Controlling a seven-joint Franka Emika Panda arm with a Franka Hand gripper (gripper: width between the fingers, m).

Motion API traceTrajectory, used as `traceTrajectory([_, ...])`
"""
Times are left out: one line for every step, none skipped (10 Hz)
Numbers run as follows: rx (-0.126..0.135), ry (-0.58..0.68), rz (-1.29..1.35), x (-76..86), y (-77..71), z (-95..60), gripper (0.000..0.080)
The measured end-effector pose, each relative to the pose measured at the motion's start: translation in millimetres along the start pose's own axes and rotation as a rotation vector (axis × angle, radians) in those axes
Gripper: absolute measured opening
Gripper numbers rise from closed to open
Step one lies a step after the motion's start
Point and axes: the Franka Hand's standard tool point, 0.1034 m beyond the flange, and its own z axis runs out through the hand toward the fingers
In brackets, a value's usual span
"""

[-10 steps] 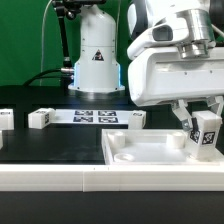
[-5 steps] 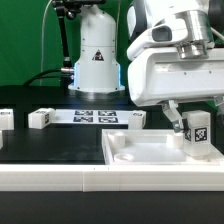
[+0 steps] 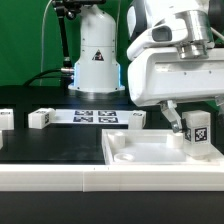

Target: Assemble one leg

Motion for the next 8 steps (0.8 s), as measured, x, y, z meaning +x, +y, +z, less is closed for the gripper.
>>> traceTrajectory([0.000, -0.007, -0.002, 3.5, 1.4, -4.5, 0.0649])
traceTrajectory([0.001, -0.020, -0.002, 5.6, 3.2, -8.2, 0.0649])
traceTrajectory([0.010, -0.057, -0.003, 6.8, 3.5, -10.8, 0.0649])
traceTrajectory([0.007, -0.055, 0.000, 10.9, 7.1, -12.8, 0.0649])
traceTrajectory([0.010, -0.079, 0.007, 8.6, 8.9, -11.8, 0.0649])
traceTrajectory([0.038, -0.186, 0.015, 4.2, 5.0, -10.2, 0.0649])
traceTrajectory([0.049, -0.223, 0.014, 8.7, 4.2, -10.1, 0.0649])
traceTrajectory([0.071, -0.302, 0.013, 3.8, 0.9, -9.9, 0.0649])
